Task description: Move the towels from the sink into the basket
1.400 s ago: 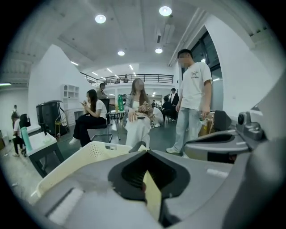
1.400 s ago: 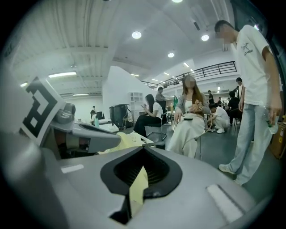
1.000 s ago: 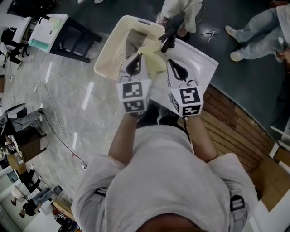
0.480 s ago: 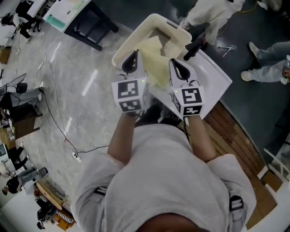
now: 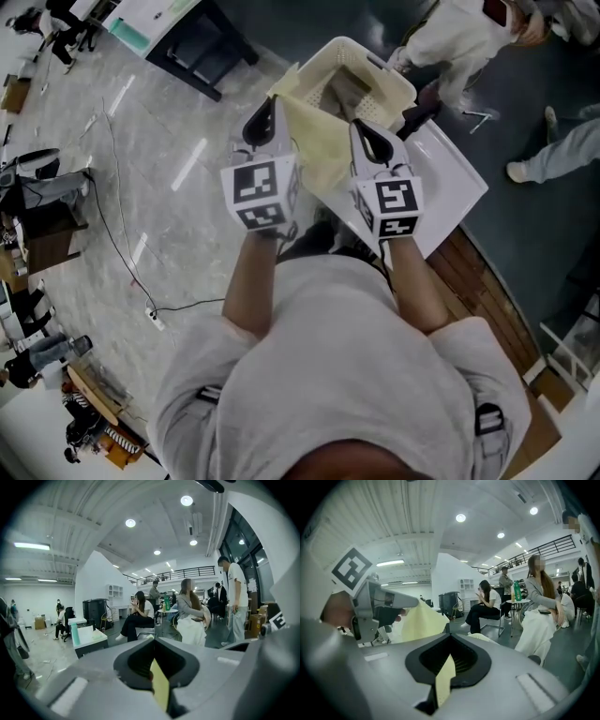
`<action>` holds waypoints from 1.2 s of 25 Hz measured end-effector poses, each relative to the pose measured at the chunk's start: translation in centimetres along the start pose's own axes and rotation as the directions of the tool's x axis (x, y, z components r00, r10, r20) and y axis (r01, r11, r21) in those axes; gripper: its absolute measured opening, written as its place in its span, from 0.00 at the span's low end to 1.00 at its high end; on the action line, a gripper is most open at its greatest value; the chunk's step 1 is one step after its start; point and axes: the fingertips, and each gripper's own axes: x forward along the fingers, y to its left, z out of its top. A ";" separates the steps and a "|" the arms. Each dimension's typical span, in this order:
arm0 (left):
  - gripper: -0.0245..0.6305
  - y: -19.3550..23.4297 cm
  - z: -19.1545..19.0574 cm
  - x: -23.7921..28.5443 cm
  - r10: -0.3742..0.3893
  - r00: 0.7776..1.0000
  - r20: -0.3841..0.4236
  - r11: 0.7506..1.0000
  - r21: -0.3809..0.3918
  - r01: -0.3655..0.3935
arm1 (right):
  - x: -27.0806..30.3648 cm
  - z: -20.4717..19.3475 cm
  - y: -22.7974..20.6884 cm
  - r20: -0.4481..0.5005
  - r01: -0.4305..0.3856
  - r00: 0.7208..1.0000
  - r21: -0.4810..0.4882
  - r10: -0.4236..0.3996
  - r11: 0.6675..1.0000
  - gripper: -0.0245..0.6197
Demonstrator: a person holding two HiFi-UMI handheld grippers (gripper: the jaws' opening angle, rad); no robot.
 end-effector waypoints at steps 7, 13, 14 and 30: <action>0.07 -1.0 -2.0 1.9 -0.064 0.996 -0.054 0.998 -0.026 0.063 | 1.4 -0.1 -0.6 -0.010 0.012 1.000 0.009 -0.012 1.000 0.05; 0.07 -3.4 -5.4 3.2 -0.156 0.978 -0.136 0.987 -0.046 0.151 | 2.2 -1.3 -1.1 -0.041 0.031 0.999 0.031 -0.029 0.999 0.05; 0.07 -3.7 -6.1 3.4 -0.168 0.974 -0.151 0.985 -0.054 0.161 | 2.3 -1.5 -1.1 -0.047 0.034 0.998 0.035 -0.032 0.999 0.05; 0.07 -4.8 -12.3 8.8 -0.269 0.917 -0.293 0.963 -0.082 0.256 | 5.9 -3.8 -3.0 -0.102 0.083 0.992 0.070 -0.076 0.994 0.05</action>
